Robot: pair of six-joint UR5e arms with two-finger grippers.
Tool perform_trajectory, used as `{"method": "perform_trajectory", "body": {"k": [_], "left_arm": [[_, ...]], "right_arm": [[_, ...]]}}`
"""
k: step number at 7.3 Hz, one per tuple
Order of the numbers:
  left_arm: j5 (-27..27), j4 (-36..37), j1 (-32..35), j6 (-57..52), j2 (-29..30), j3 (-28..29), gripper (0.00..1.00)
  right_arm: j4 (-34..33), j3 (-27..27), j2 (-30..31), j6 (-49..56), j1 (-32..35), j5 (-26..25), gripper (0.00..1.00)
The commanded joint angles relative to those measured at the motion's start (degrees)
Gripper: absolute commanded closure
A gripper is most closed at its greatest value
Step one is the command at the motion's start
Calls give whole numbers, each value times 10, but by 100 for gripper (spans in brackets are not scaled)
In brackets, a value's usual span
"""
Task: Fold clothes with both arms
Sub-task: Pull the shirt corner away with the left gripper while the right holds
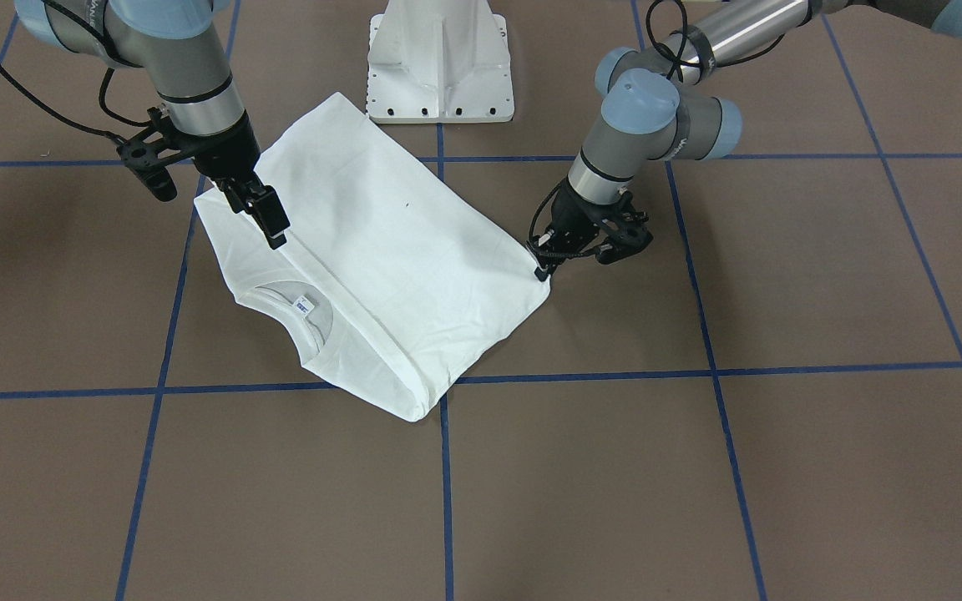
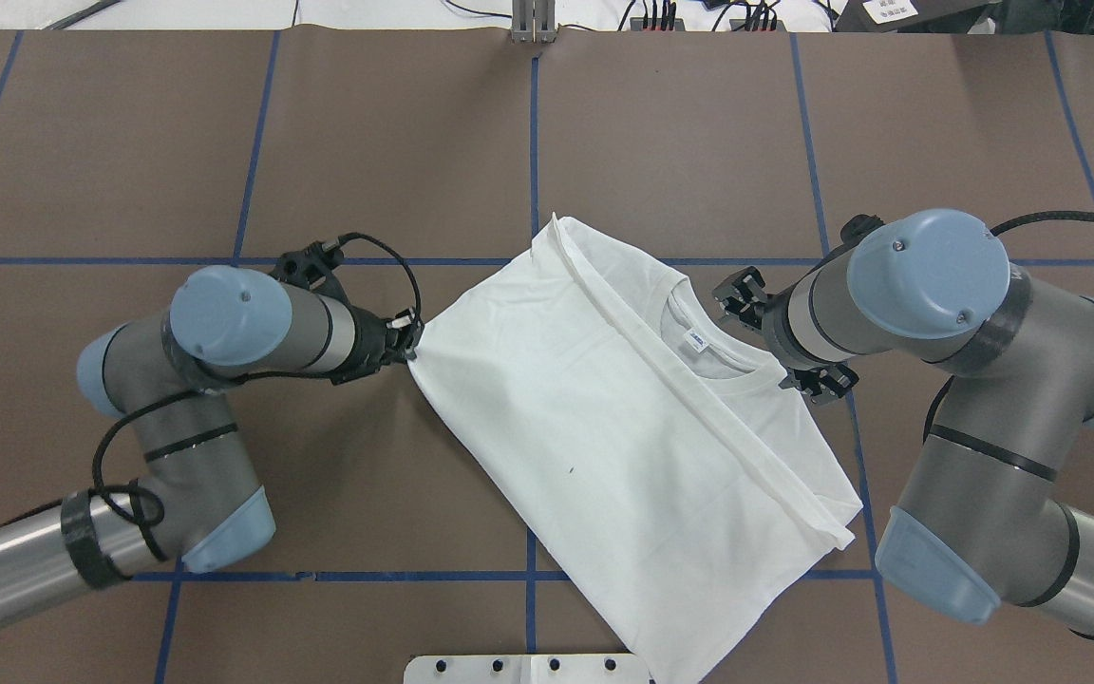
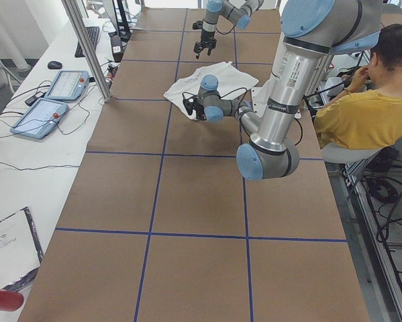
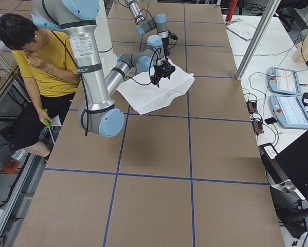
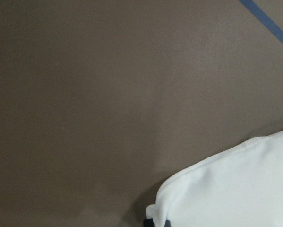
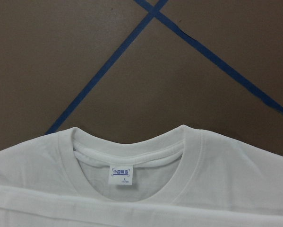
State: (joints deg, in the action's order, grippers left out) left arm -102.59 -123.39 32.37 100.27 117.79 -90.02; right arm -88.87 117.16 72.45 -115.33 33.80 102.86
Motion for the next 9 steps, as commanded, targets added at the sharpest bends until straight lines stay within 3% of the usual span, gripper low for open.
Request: {"method": "perform_trajectory", "body": {"k": [1,2,4,5,6,8,9], "left_arm": [[-2,-16,91,-79,106,136,100],[-2,-55,115,-80,141,198,100],[12,-165,136,-84,228,376,100],[14,-174,136,-84,234,389,100],[13,-175,136,-83,235,389,71],[11,-179,141,-84,221,348,64],[6,-176,141,-85,171,273,64]], "right_arm": [[0,0,0,-1,0,-1,0],[0,0,-1,-2,0,-2,0],[0,0,-5,-2,-1,-4,0],[0,-1,-6,-1,-2,-4,0],[0,-8,-15,6,-4,-6,0],[-3,-62,-72,17,-18,-5,0],[-4,-66,-83,85,-38,-5,0]]}}
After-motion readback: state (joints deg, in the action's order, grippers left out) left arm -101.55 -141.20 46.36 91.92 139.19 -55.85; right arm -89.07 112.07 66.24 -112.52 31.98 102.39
